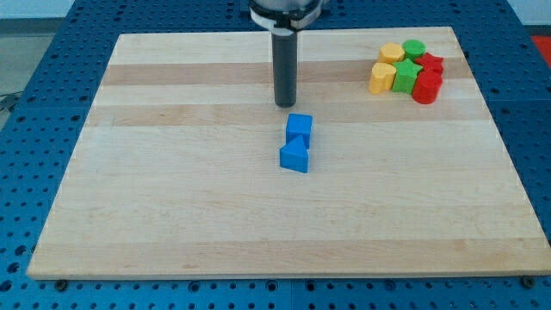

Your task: Move the blue blocks to center bottom

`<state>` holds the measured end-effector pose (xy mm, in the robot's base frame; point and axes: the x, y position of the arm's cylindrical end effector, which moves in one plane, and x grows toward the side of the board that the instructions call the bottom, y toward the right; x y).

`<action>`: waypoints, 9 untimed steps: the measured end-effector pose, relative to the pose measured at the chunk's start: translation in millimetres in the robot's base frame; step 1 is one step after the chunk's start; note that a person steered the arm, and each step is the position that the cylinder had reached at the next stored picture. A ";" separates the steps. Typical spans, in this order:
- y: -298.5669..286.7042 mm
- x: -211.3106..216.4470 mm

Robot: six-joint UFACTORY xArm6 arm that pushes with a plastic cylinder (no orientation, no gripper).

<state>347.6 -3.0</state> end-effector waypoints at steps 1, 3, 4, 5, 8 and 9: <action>42.9 -3.9; 25.3 33.1; 23.7 33.4; 23.7 93.9; 4.9 147.7; 4.6 148.2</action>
<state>495.8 1.7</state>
